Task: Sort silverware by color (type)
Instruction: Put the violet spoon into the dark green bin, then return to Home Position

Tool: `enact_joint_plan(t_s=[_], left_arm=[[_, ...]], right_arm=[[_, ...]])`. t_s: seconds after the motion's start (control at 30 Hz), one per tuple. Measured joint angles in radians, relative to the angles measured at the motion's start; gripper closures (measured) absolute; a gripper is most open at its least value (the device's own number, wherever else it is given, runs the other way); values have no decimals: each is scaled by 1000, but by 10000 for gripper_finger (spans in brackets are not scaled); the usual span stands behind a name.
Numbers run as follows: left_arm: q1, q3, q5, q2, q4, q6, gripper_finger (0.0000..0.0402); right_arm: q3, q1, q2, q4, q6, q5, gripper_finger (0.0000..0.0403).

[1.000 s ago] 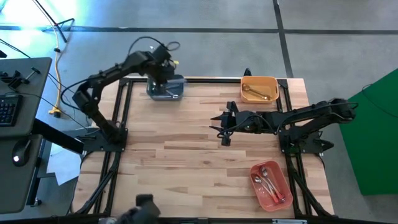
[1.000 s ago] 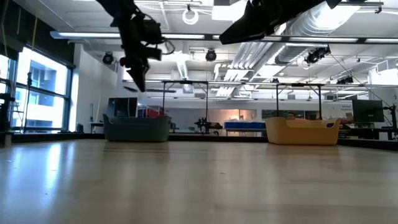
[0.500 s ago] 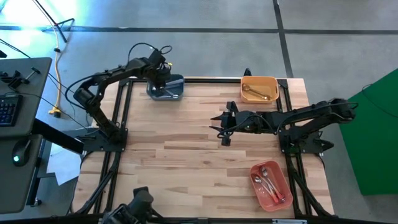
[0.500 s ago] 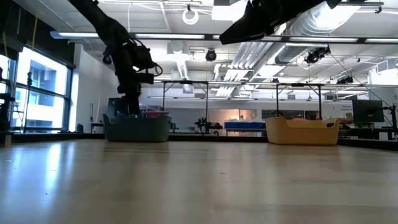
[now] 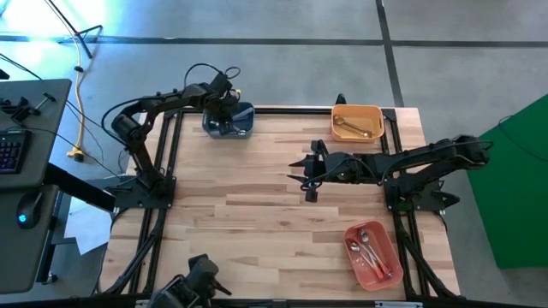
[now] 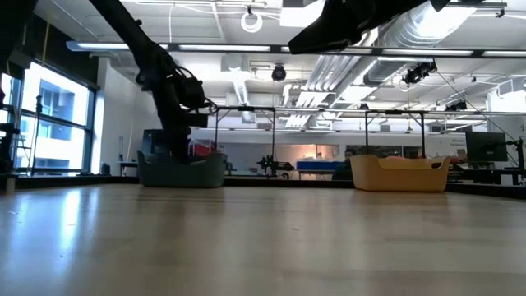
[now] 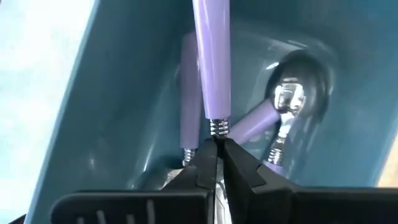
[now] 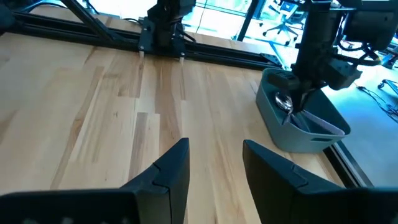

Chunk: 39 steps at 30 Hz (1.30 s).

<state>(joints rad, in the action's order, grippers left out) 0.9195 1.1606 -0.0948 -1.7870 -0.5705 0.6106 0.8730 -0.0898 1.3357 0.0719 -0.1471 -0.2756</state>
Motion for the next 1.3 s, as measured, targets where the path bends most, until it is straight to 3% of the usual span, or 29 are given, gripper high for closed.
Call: enact_joint_plan(t_s=[0.37, 0.47, 0.6, 0.77, 0.9, 1.3], left_arm=[[-15, -4, -49, 55, -9, -78, 317], [-39, -27, -53, 100, 4, -97, 309], [-91, -126, -53, 195, 92, -143, 319], [-183, -317, -101, 364, 307, -208, 362], [-263, -465, -110, 525, 485, -285, 397], [-548, -834, -106, 945, 913, -533, 401]], right_arm=[[-1, 4, 0, 4, -34, 60, 270], [-39, 7, 0, 84, -80, 59, 271], [-125, 22, -11, 204, -140, 62, 304], [-194, 68, -87, 226, -117, 125, 390], [-259, 72, -161, 226, -94, 128, 390], [-602, 54, -583, 246, -33, 97, 402]])
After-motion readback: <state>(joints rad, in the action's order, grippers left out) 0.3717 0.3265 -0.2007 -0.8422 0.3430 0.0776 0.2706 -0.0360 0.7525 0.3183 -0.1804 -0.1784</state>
